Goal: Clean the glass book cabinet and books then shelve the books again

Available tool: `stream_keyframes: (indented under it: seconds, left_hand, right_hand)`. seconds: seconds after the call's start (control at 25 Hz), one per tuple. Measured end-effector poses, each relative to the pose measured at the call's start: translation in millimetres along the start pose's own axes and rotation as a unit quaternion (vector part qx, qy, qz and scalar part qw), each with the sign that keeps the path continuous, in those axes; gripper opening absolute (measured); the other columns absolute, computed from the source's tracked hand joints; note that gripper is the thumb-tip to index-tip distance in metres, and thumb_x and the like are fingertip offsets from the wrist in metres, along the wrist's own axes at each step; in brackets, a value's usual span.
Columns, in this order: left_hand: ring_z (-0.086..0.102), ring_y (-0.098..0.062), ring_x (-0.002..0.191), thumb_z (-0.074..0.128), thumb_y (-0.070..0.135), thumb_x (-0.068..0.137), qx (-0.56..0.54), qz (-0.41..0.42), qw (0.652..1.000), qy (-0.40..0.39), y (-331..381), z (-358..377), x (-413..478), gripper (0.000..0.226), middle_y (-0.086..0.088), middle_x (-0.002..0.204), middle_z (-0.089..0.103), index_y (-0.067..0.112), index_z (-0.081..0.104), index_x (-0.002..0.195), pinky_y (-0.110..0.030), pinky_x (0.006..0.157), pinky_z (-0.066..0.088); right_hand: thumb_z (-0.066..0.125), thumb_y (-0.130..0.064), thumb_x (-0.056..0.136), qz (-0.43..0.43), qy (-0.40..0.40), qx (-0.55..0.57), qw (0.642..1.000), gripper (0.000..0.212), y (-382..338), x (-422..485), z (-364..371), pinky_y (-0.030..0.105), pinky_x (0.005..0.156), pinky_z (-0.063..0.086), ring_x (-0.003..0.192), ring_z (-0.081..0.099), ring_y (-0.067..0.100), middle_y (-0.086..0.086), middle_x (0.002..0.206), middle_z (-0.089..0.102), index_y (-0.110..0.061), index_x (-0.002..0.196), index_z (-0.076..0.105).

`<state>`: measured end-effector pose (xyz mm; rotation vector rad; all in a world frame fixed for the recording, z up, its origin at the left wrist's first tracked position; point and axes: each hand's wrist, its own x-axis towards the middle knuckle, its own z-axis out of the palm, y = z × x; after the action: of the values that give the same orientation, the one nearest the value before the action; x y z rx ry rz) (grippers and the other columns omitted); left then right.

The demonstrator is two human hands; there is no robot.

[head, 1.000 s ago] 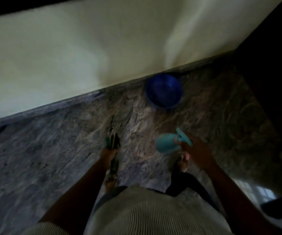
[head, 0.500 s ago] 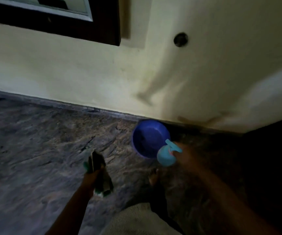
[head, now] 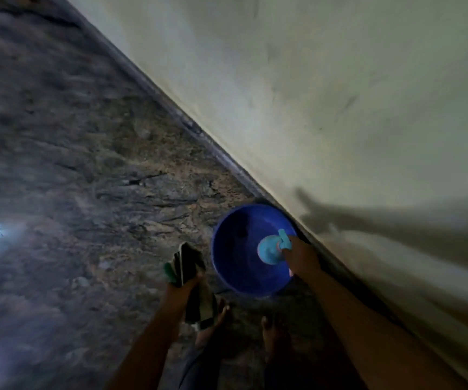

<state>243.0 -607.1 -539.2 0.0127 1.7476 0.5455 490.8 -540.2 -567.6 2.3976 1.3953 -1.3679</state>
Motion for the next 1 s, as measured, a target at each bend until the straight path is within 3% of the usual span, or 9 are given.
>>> stream_keyframes:
  seconds: [0.28,0.44,0.48,0.56,0.6,0.68,0.76,0.84,1.0]
  left_hand:
    - [0.061,-0.033,0.101,0.066,0.009,0.084,-0.079,-0.009,0.997,-0.007,-92,87,114,0.011,-0.02,0.109,0.063,0.013,0.063,0.094,-0.049,0.095,0.046]
    - [0.062,-0.031,0.1,0.077,0.033,0.067,-0.115,-0.031,0.993,-0.021,-100,107,127,0.05,-0.019,0.111,0.064,0.007,0.061,0.107,-0.049,0.093,0.049]
    - [0.065,-0.03,0.095,0.075,0.039,0.066,-0.148,-0.037,0.988,-0.036,-96,112,123,0.055,-0.019,0.107,0.066,0.005,0.064,0.108,-0.047,0.088,0.052]
    - [0.068,-0.027,0.08,0.06,0.041,0.082,-0.258,-0.054,0.959,-0.102,-76,120,101,0.039,-0.016,0.094,0.07,0.008,0.07,0.1,-0.036,0.071,0.058]
    - [0.069,-0.024,0.077,0.049,0.041,0.091,-0.293,-0.05,0.945,-0.133,-65,122,90,0.038,-0.014,0.092,0.071,0.01,0.07,0.101,-0.032,0.064,0.058]
    - [0.068,-0.022,0.078,0.042,0.039,0.097,-0.286,-0.045,0.946,-0.145,-49,120,75,0.04,-0.012,0.097,0.069,0.008,0.064,0.11,-0.027,0.059,0.055]
    - [0.061,-0.02,0.084,0.045,0.03,0.097,-0.215,-0.008,0.971,-0.103,-38,103,58,0.029,-0.005,0.097,0.064,0.01,0.061,0.109,-0.027,0.062,0.049]
    - [0.058,-0.019,0.087,0.045,0.018,0.098,-0.171,0.033,0.985,-0.008,-43,72,42,0.015,0.001,0.09,0.061,0.015,0.059,0.099,-0.026,0.062,0.044]
    - [0.051,-0.009,0.063,0.037,0.002,0.099,-0.168,0.082,0.982,0.035,-22,-17,-38,0.03,0.007,0.066,0.057,0.02,0.051,0.079,-0.02,0.054,0.042]
  right_hand:
    - [0.05,-0.016,0.095,-0.069,-0.084,-0.081,0.991,0.041,84,170,84,0.034,0.099,0.036,0.122,0.048,0.033,0.018,0.136,0.049,-0.005,0.135,0.045]
    - [0.06,-0.018,0.09,-0.157,0.007,-0.064,0.986,0.048,86,142,95,0.037,0.104,0.036,0.124,0.046,0.03,0.017,0.136,0.048,-0.006,0.134,0.047]
    - [0.065,-0.021,0.086,-0.216,-0.002,-0.029,0.976,0.053,76,119,92,0.035,0.105,0.036,0.125,0.045,0.027,0.014,0.136,0.048,-0.007,0.135,0.046]
    - [0.068,-0.021,0.084,-0.256,-0.14,0.063,0.954,0.063,52,69,84,0.017,0.103,0.035,0.126,0.043,0.013,0.001,0.136,0.046,-0.013,0.139,0.038]
    - [0.066,-0.017,0.085,-0.252,-0.204,0.076,0.943,0.063,43,54,82,0.007,0.097,0.034,0.123,0.043,0.006,-0.004,0.134,0.046,-0.014,0.14,0.035]
    - [0.063,-0.019,0.088,-0.244,-0.203,0.09,0.944,0.061,32,49,85,0.001,0.092,0.034,0.119,0.044,0.003,-0.001,0.135,0.046,-0.012,0.14,0.033]
    - [0.065,-0.04,0.083,-0.209,-0.152,0.021,0.966,0.083,28,64,86,0.02,0.103,0.035,0.13,0.039,0.017,0.011,0.145,0.036,-0.01,0.146,0.021]
    - [0.062,-0.04,0.085,-0.115,-0.143,-0.109,0.977,0.089,19,63,79,0.033,0.107,0.029,0.137,0.028,0.03,0.016,0.152,0.021,-0.008,0.148,0.008]
    - [0.051,-0.027,0.093,-0.067,-0.185,-0.231,0.953,0.05,-29,12,44,0.033,0.104,0.035,0.126,0.044,0.031,0.015,0.141,0.043,-0.008,0.138,0.039]
